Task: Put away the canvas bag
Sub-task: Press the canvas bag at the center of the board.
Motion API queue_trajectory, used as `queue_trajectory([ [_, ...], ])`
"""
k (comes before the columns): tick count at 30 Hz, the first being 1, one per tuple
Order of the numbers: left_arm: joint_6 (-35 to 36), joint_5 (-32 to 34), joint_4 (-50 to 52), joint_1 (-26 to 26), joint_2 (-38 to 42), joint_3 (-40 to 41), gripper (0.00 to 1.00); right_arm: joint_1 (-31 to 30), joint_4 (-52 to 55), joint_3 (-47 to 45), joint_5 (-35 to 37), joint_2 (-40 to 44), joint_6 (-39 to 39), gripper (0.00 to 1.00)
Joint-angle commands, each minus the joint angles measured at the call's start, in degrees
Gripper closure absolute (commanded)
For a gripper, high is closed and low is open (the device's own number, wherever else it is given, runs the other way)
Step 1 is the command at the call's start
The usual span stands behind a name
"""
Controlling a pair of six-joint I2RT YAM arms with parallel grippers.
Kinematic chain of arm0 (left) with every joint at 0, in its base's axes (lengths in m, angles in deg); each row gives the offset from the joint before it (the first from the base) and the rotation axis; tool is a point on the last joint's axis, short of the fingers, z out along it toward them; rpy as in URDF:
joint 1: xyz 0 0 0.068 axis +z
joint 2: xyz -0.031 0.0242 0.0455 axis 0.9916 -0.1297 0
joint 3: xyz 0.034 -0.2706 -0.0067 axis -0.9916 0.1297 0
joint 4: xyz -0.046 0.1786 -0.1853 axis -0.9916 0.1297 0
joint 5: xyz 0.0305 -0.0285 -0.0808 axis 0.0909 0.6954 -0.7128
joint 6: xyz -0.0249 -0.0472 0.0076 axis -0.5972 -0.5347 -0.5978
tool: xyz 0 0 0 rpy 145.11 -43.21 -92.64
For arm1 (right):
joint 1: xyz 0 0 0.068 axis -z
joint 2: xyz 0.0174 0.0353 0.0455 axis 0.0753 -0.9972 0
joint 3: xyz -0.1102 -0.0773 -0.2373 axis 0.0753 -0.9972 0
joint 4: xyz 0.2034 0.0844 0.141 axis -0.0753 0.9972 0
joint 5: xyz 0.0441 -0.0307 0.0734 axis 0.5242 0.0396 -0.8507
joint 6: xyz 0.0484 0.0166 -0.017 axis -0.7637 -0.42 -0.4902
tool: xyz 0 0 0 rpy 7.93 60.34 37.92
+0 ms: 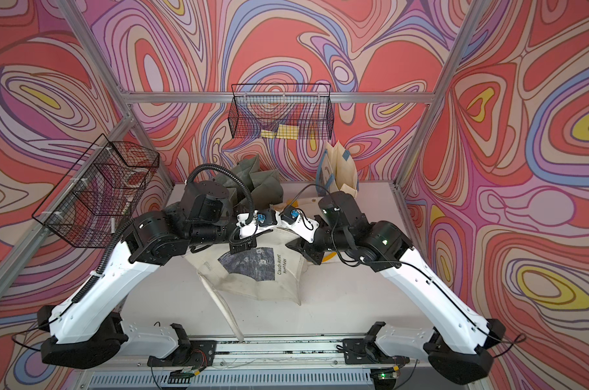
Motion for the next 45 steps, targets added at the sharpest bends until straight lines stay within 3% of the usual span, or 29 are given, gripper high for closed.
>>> queue_trajectory([
  [1,0.1,-6.0,-6.8,1.9,2.9,1.1,1.00,0.5,-10.7,-8.0,-2.3,5.7,-0.9,0.51],
  [5,-1.4,-13.3,-10.9,4.3,5.3,3.3,1.00,2.5,-18.9,-17.1,-4.5,11.1,-6.3,0.41],
  [9,-2.4,-19.1,-14.8,6.0,7.7,6.1,1.00,3.0,-22.2,-22.4,-4.2,12.2,-8.0,0.37],
  [20,-3.9,-21.7,-18.0,8.9,10.7,7.6,1.00,5.9,-31.0,-32.3,-7.0,15.9,-11.7,0.41],
  [27,-2.8,-20.1,-15.7,9.1,9.5,7.4,1.00,5.9,-33.3,-34.0,-6.1,18.3,-13.3,0.83],
  [29,-2.8,-19.5,-14.0,9.1,8.5,6.3,1.00,5.9,-31.3,-31.5,-5.2,17.5,-12.2,1.00],
  [31,-3.3,-19.2,-12.1,9.1,7.1,4.8,1.00,5.9,-28.3,-28.3,-5.6,15.8,-11.3,1.00],
  [33,-4.6,-19.5,-10.7,8.7,5.5,3.3,0.77,5.9,-24.9,-24.7,-7.1,13.3,-10.8,1.00],
  [37,-3.7,-16.4,-8.4,4.9,2.5,0.9,0.55,5.9,-20.4,-19.8,-8.3,9.6,-11.8,1.00],
  [41,-2.0,-9.4,-3.6,0.2,-2.3,-3.9,0.47,5.9,-17.3,-16.8,-8.4,8.1,-12.0,1.00],
  [45,-3.0,-6.7,-4.1,-0.2,-4.4,-4.5,0.47,5.9,-16.2,-14.9,-8.4,8.1,-11.5,1.00],
])
